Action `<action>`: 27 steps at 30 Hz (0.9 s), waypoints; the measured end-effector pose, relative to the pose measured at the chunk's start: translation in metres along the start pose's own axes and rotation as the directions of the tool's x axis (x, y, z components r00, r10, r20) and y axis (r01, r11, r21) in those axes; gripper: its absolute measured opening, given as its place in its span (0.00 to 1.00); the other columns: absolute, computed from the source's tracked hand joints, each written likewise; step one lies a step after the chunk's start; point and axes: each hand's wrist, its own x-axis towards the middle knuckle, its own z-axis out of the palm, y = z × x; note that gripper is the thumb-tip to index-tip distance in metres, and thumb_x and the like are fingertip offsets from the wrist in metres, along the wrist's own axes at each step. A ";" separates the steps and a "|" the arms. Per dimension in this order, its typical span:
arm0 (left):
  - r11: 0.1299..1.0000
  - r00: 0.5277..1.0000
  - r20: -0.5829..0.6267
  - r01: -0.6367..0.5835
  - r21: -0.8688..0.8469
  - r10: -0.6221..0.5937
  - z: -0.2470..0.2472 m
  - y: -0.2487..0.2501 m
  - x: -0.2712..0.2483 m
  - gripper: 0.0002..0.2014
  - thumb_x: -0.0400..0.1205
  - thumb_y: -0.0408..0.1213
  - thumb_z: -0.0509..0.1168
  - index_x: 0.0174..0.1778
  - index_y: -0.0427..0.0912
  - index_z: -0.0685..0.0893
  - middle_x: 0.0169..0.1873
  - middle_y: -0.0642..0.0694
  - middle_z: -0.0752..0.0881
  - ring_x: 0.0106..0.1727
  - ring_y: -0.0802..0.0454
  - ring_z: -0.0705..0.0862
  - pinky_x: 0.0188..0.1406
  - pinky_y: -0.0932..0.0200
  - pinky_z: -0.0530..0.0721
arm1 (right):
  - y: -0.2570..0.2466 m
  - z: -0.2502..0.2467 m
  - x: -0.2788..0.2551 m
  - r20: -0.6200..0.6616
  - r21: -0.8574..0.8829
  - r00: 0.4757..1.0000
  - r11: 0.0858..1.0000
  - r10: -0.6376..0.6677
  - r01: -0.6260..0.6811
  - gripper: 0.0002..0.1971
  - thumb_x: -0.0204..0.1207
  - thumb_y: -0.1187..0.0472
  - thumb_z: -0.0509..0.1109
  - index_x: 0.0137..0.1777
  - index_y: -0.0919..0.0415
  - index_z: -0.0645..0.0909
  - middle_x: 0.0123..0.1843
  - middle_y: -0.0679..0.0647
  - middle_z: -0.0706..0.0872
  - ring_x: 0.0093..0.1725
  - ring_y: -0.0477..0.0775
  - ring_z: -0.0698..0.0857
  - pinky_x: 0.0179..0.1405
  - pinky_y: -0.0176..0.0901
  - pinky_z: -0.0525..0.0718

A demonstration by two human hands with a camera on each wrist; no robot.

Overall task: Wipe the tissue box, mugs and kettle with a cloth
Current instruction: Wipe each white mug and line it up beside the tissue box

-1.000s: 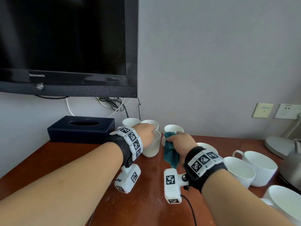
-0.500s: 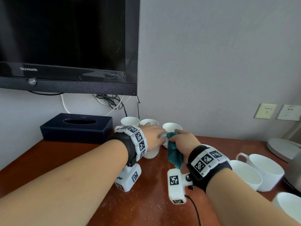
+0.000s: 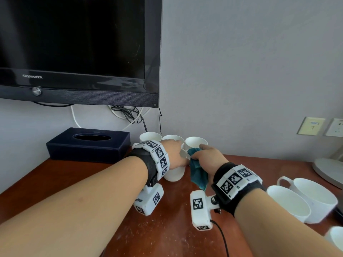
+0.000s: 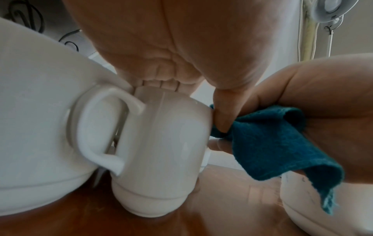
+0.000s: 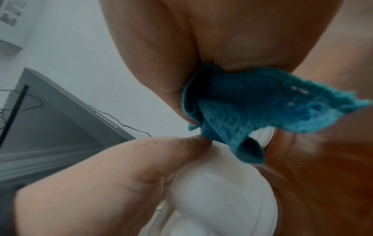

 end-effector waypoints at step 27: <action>0.999 0.999 0.018 -0.037 -0.006 0.038 0.002 -0.008 0.007 0.16 0.81 0.59 0.68 0.48 0.50 0.77 0.46 0.51 0.81 0.52 0.47 0.83 0.55 0.50 0.83 | -0.021 0.005 -0.018 0.074 -0.399 0.996 0.914 -0.049 0.074 0.36 0.83 0.63 0.67 0.90 0.57 0.59 0.80 0.65 0.76 0.76 0.67 0.79 0.78 0.58 0.77</action>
